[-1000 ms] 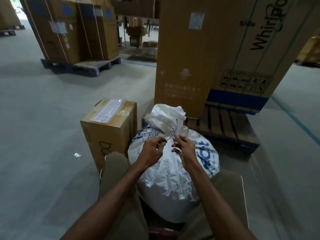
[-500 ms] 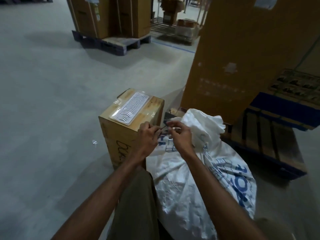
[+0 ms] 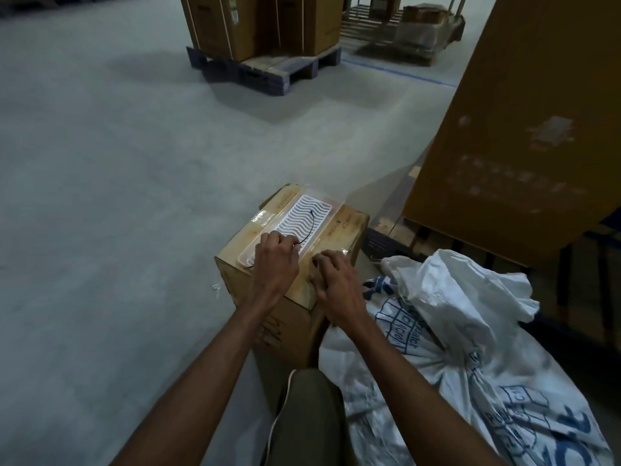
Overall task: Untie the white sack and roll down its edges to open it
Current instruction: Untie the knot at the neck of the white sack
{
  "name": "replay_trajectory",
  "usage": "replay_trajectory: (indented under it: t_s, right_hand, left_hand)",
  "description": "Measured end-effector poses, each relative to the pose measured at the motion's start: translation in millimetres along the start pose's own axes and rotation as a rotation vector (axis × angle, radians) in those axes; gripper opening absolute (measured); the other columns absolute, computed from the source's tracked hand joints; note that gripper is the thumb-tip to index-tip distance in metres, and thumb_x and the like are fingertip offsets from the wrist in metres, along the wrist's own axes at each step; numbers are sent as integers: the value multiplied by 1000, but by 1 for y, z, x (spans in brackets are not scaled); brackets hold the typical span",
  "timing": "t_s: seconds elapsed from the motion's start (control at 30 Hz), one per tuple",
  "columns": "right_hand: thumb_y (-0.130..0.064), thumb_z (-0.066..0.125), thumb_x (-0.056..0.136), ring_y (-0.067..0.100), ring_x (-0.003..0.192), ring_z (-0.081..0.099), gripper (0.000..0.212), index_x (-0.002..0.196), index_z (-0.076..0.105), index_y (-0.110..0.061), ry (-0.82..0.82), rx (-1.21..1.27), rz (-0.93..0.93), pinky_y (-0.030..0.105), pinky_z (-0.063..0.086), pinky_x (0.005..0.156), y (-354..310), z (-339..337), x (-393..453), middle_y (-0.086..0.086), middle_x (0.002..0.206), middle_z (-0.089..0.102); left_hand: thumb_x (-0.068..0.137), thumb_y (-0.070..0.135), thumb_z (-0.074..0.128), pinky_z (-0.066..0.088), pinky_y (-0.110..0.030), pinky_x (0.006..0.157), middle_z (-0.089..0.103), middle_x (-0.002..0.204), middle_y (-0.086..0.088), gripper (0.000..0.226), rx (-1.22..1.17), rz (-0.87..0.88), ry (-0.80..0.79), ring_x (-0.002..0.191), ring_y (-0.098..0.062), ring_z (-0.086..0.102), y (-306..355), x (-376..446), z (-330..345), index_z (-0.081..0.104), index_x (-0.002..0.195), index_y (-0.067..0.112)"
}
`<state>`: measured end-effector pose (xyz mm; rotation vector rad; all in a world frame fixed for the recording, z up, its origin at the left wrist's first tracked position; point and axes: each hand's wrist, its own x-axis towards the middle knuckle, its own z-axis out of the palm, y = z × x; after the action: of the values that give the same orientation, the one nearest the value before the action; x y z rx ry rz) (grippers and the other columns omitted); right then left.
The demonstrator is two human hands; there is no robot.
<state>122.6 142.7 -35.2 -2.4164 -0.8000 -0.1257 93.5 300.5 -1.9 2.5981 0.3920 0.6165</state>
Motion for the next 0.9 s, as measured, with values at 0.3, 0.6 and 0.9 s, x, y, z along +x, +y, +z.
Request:
replay_trajectory:
  t_s: [0.3,0.6,0.9]
  right_hand:
    - [-52,32,106,21,148,27,50,150,33,-27,-119,12,113,58,38,111,-3,4,-10,0,158,28]
    - [-58,24,104,19,150,22,55,150,30,-30,-134,16,137,57,41,109,-3,6,-11,-2,158,24]
    - [-56,25,105,23,155,16,59,154,31,-25,-188,13,113,58,24,121,-4,-9,-15,1,164,24]
  left_hand:
    - [99,17,60,53,-42,82,65,104,-14,18,2,-64,-13,100,-26,55,7,17,9,71,111,8]
    - [101,19,58,50,-41,82,66,104,-15,21,18,-107,-11,100,-27,55,8,16,6,71,112,7]
    - [95,16,61,50,-39,87,66,110,-12,21,-53,-119,18,105,-25,54,22,1,-7,70,113,11]
